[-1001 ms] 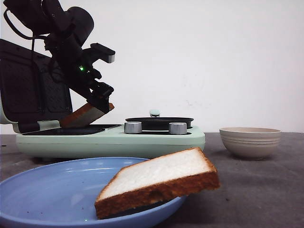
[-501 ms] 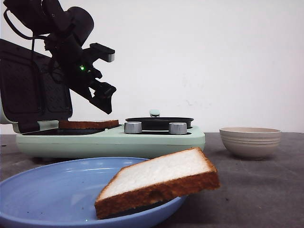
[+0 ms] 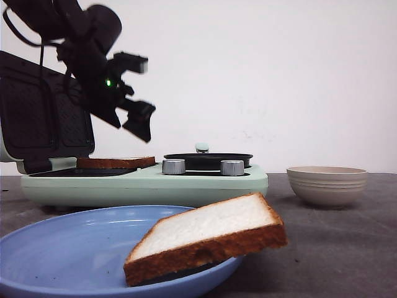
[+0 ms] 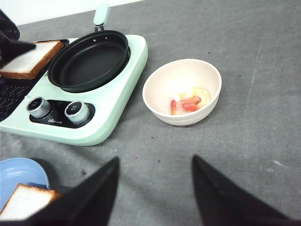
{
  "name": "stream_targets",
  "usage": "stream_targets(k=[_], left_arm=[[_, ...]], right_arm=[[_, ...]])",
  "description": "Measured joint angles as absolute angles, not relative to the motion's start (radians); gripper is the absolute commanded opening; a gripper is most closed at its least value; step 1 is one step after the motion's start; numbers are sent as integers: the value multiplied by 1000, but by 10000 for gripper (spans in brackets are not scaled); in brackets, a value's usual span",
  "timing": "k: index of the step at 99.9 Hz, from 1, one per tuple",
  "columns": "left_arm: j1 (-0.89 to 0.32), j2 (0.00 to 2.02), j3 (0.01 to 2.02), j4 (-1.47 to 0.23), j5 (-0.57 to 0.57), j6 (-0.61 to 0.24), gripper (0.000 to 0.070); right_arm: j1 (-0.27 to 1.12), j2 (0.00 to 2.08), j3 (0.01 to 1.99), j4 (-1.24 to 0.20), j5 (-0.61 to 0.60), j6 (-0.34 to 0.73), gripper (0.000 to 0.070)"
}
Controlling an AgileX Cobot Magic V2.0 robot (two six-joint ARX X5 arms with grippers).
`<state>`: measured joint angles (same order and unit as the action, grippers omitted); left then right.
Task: Make breakfast with bread and shrimp
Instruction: 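Raise the left gripper away from the sandwich maker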
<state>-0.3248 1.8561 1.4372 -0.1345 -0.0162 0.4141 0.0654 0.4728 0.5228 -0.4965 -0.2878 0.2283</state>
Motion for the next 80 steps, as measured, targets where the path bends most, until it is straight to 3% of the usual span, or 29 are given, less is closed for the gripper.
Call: stream_targets(k=[51, 80], left_arm=[[-251, 1525, 1439, -297, 138, 114, 555], [-238, 1332, 1439, -426, 168, 44, 554]], right_arm=[[65, 473, 523, -505, -323, 237, 363], [65, 585, 523, -575, -517, 327, 412]])
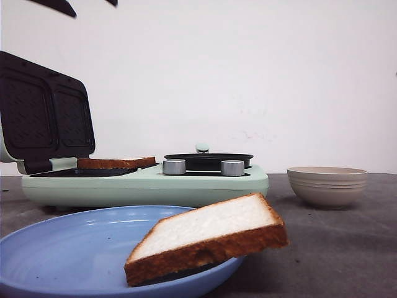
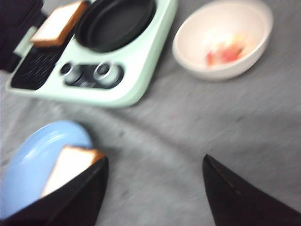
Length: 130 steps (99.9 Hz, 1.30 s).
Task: Make breakfast with bread and shrimp
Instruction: 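Raise the left gripper away from the sandwich maker, then lower the right gripper and grasp the remaining bread slice on the plate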
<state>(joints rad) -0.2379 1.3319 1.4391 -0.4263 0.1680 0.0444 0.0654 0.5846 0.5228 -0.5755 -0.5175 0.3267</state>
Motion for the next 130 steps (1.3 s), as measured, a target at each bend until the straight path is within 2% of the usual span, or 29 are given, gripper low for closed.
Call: stream_targets(k=[13, 25, 35, 55, 71, 91, 130], left_arm=[[-238, 1260, 1424, -451, 189, 23, 547], [-238, 1158, 1334, -428, 190, -1, 547], [-238, 1059, 1211, -379, 186, -32, 547], [-238, 836, 939, -322, 143, -99, 548], [-238, 703, 816, -342, 128, -123, 548], [-238, 596, 770, -403, 105, -127, 548], [-238, 519, 745, -493, 104, -127, 548]], right_arm=[[67, 666, 523, -574, -617, 362, 413], [80, 737, 523, -571, -646, 372, 418], [105, 775, 523, -543, -678, 375, 464], [194, 848, 523, -476, -678, 390, 481], [290, 947, 523, -428, -651, 399, 481], [406, 1065, 523, -372, -630, 402, 481], [560, 1214, 523, -293, -629, 413, 481]])
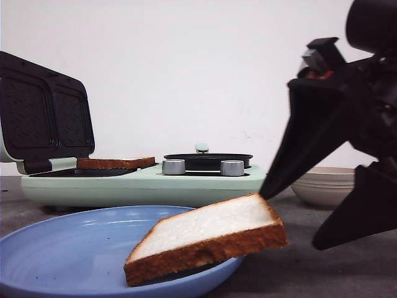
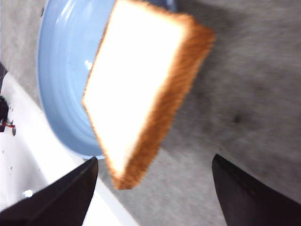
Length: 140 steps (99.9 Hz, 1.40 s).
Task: Make breakfast with bread and shrimp
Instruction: 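Lower the right gripper and grasp the remaining bread slice on the plate, then carry the bread slice with the right gripper over the sandwich maker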
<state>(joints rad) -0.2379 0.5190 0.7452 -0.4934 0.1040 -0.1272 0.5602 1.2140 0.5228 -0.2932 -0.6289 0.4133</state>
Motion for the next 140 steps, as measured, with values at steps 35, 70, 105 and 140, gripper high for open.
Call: stream_targets(k=[35, 70, 105, 140], left_arm=[[-238, 496, 745, -517, 104, -127, 548], [-238, 492, 745, -517, 104, -127, 548], [-238, 492, 745, -517, 104, -127, 548], [-238, 492, 745, -517, 104, -127, 548]], right_arm=[[656, 1272, 523, -175, -629, 498, 481], [675, 1293, 523, -163, -612, 522, 80], [675, 1291, 526, -157, -606, 533, 4], [675, 1196, 529, -115, -606, 568, 4]])
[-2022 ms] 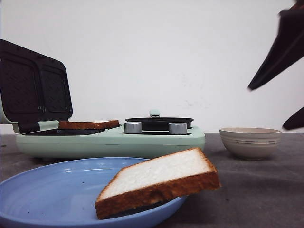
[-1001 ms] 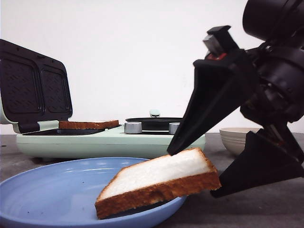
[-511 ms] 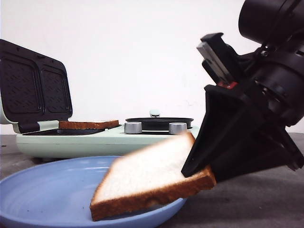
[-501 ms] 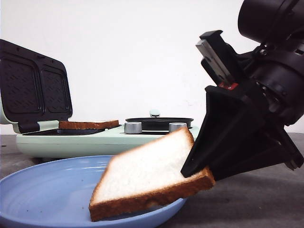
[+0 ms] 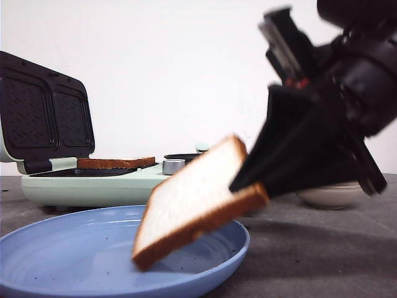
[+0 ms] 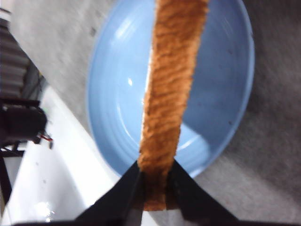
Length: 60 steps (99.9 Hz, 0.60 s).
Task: Make breakfast with bread and shrimp
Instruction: 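Carry the bread slice with the right gripper over the sandwich maker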
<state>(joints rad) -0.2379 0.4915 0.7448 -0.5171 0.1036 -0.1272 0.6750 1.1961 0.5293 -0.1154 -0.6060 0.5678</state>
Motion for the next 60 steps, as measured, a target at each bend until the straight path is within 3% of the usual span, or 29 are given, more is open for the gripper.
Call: stream_targets(k=[41, 60], left_arm=[[-238, 492, 745, -516, 104, -127, 549], [-238, 492, 745, -515, 104, -127, 549]], right_arm=[[659, 1194, 735, -122, -625, 609, 4], [626, 1286, 861, -122, -651, 628, 4]])
